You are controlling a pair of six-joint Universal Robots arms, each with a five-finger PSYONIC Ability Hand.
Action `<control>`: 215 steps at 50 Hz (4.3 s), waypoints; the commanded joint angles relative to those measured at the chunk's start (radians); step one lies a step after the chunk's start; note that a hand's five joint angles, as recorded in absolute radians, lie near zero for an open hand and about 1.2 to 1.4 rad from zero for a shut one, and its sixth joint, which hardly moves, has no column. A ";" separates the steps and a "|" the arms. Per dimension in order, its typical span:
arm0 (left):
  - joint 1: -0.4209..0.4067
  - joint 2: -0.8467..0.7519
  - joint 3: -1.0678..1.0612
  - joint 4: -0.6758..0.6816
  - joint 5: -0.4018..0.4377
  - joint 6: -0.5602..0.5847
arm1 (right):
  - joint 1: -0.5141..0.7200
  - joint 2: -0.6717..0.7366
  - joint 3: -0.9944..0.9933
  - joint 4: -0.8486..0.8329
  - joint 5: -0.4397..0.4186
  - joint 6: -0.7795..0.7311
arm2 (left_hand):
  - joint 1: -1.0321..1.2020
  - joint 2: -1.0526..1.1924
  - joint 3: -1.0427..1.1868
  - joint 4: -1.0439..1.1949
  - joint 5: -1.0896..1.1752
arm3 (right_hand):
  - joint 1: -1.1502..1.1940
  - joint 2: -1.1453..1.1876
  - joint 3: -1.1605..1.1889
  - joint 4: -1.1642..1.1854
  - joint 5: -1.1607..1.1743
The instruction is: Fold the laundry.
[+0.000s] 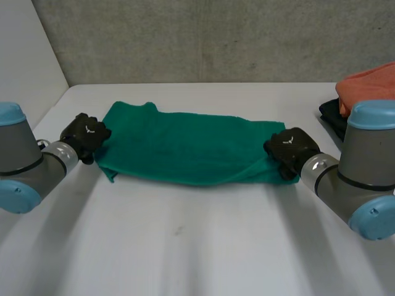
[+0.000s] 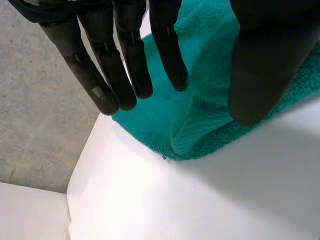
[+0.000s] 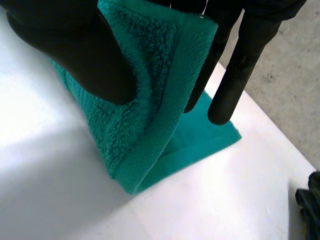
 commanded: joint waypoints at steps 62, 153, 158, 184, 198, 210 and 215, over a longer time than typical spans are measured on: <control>-0.232 -0.323 0.600 -0.453 -0.231 -0.449 | -0.069 0.004 -0.022 0.081 0.086 0.159 | -0.181 -0.192 -0.194 -0.187 -0.187 | 0.262 0.226 0.206 0.203 0.201; 0.039 0.091 0.171 -0.166 -0.107 -0.316 | 0.007 -0.026 -0.147 -0.007 0.110 -0.025 | 0.696 0.685 0.683 0.690 0.690 | 0.262 0.226 0.206 0.203 0.201; 0.062 0.051 0.045 -0.163 -0.052 -0.192 | -0.002 0.047 -0.063 0.016 0.106 -0.070 | 0.696 0.685 0.683 0.690 0.690 | 0.262 0.226 0.206 0.203 0.201; 0.097 0.150 -0.147 -0.151 -0.056 -0.135 | -0.014 0.070 0.010 0.038 0.129 -0.048 | 0.024 0.013 0.011 0.018 0.018 | 0.262 0.226 0.206 0.203 0.201; 0.200 0.072 -0.147 -0.157 -0.009 -0.073 | 0.003 0.072 0.014 0.039 0.129 -0.048 | -0.008 -0.019 -0.021 -0.014 -0.014 | 0.262 0.226 0.206 0.203 0.201; 0.162 0.005 -0.041 -0.151 -0.009 -0.081 | 0.006 0.067 0.030 0.041 0.129 -0.051 | -0.028 -0.040 -0.041 -0.035 -0.034 | 0.262 0.226 0.206 0.203 0.201; 0.150 -0.020 -0.003 -0.143 -0.009 -0.076 | 0.006 0.067 0.034 0.041 0.124 -0.053 | -0.023 -0.034 -0.035 -0.029 -0.028 | 0.262 0.226 0.206 0.203 0.201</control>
